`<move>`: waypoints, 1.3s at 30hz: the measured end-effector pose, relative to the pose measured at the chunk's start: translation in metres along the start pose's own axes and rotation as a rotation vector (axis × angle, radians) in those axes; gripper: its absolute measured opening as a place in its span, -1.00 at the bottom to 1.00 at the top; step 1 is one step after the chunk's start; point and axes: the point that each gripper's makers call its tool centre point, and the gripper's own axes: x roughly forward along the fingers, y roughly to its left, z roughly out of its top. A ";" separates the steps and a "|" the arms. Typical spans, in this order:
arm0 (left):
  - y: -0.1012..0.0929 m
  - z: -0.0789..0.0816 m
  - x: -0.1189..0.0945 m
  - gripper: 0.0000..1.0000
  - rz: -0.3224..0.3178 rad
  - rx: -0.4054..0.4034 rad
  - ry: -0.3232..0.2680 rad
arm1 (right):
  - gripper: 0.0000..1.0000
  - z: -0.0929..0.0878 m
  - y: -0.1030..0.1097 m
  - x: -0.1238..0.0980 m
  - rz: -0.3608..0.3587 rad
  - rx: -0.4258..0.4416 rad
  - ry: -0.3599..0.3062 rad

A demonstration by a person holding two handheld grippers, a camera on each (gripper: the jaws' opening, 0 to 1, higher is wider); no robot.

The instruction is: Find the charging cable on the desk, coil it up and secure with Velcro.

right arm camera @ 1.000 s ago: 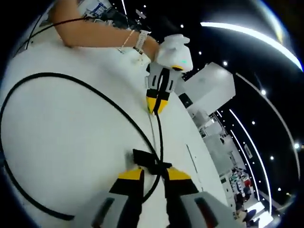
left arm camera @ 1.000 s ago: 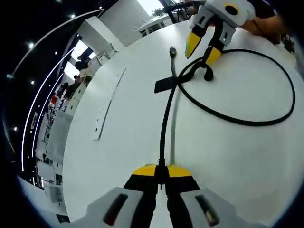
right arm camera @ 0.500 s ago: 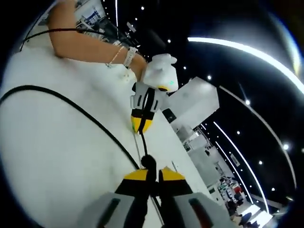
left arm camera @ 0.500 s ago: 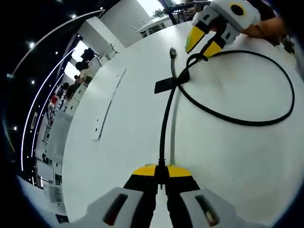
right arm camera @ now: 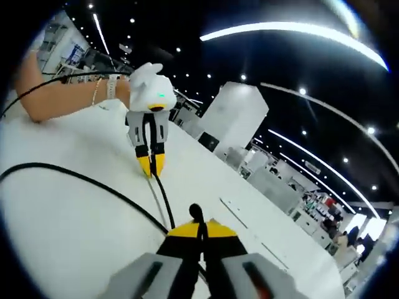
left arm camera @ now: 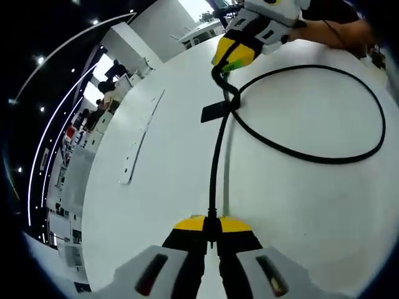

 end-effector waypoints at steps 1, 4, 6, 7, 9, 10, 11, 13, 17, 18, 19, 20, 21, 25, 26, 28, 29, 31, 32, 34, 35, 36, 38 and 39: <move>0.000 0.000 0.000 -0.87 0.000 0.001 0.000 | -0.95 -0.003 0.000 0.004 0.009 0.009 0.016; 0.000 0.000 0.000 -0.87 0.000 0.001 -0.002 | -0.95 -0.010 0.003 0.012 0.030 0.043 0.052; 0.000 0.000 0.000 -0.87 0.000 0.001 -0.002 | -0.95 -0.015 0.003 0.018 0.036 0.061 0.077; 0.000 0.000 0.000 -0.87 0.000 0.000 -0.002 | -0.95 -0.019 0.004 0.020 0.044 0.058 0.099; 0.000 0.000 0.000 -0.87 0.000 0.000 -0.002 | -0.95 -0.025 0.007 0.023 0.055 0.057 0.131; 0.000 -0.001 0.000 -0.87 0.000 -0.001 -0.002 | -0.95 -0.027 0.007 0.024 0.058 0.059 0.141; 0.000 -0.001 0.000 -0.87 0.000 -0.001 -0.003 | -0.95 -0.029 0.009 0.026 0.070 0.066 0.154; 0.000 -0.001 0.000 -0.87 -0.001 -0.001 -0.003 | -0.95 -0.034 0.009 0.028 0.086 0.068 0.191; 0.000 -0.001 0.000 -0.87 -0.001 -0.002 -0.004 | -0.95 -0.035 0.009 0.029 0.096 0.068 0.215; 0.000 -0.001 0.000 -0.87 -0.001 -0.002 -0.004 | -0.95 -0.035 0.009 0.030 0.107 0.071 0.231; 0.000 -0.001 0.000 -0.87 -0.001 -0.002 -0.005 | -0.95 -0.036 0.009 0.031 0.118 0.074 0.247; 0.000 -0.001 0.000 -0.87 -0.001 -0.002 -0.005 | -0.95 -0.038 0.010 0.033 0.149 0.086 0.298; 0.001 -0.001 0.000 -0.87 0.000 -0.004 -0.006 | -0.95 -0.039 0.010 0.034 0.155 0.098 0.315; 0.001 -0.002 0.000 -0.87 -0.001 -0.007 -0.014 | -0.95 -0.043 0.009 0.035 0.181 0.190 0.358; 0.002 -0.002 0.000 -0.87 -0.002 -0.010 -0.021 | -0.95 -0.044 0.008 0.034 0.181 0.211 0.364; 0.002 -0.003 0.000 -0.87 -0.001 -0.016 -0.031 | -0.95 -0.045 0.008 0.033 0.177 0.236 0.366; 0.003 -0.003 0.000 -0.87 -0.001 -0.016 -0.039 | -0.95 -0.045 0.008 0.033 0.177 0.245 0.364; 0.003 -0.002 0.000 -0.87 -0.004 -0.027 -0.050 | -0.95 -0.046 0.008 0.033 0.177 0.272 0.364; 0.004 -0.002 0.001 -0.87 -0.003 -0.031 -0.054 | -0.95 -0.046 0.008 0.033 0.177 0.283 0.364; 0.003 -0.001 0.001 -0.87 -0.001 -0.032 -0.056 | -0.95 -0.046 0.007 0.033 0.178 0.297 0.360; 0.003 -0.001 0.001 -0.87 0.000 -0.032 -0.056 | -0.95 -0.046 0.008 0.032 0.172 0.315 0.354; 0.004 -0.001 0.002 -0.87 0.000 -0.034 -0.056 | -0.95 -0.046 0.009 0.032 0.172 0.313 0.345; 0.004 -0.001 0.002 -0.87 0.000 -0.037 -0.058 | -0.95 -0.045 0.009 0.031 0.177 0.307 0.355; 0.004 -0.001 0.002 -0.87 0.001 -0.038 -0.059 | -0.95 -0.045 0.009 0.031 0.177 0.292 0.360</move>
